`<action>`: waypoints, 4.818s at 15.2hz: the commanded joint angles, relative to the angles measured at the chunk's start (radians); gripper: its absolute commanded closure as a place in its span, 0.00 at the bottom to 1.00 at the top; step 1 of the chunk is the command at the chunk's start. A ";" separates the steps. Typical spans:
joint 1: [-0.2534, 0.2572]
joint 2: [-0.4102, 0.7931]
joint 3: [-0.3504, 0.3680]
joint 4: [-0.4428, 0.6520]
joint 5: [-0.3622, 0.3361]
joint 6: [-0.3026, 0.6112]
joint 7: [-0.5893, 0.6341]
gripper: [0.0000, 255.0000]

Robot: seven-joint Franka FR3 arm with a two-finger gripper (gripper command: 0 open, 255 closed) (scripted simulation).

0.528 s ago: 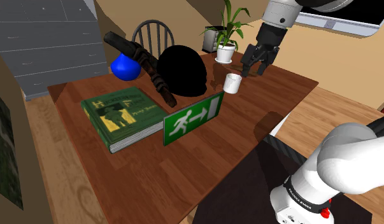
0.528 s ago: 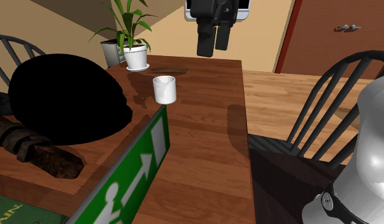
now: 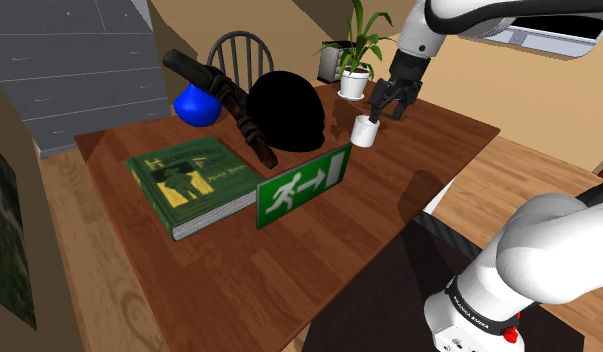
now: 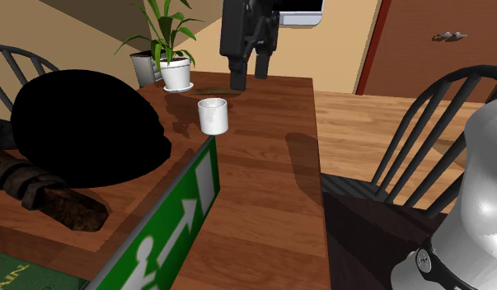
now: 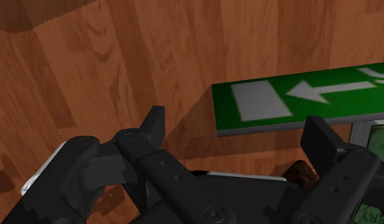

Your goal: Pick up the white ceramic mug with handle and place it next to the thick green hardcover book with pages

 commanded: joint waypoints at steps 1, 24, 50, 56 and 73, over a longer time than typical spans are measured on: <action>-0.009 0.057 -0.028 0.011 -0.013 0.050 -0.033 0.00; -0.122 0.859 -0.214 0.530 0.150 0.350 -0.405 0.00; -0.167 1.021 -0.198 0.619 0.210 0.420 -0.455 1.00; -0.163 0.996 -0.204 0.640 0.197 0.377 -0.446 1.00; -0.157 0.925 -0.221 0.770 0.160 0.179 -0.419 1.00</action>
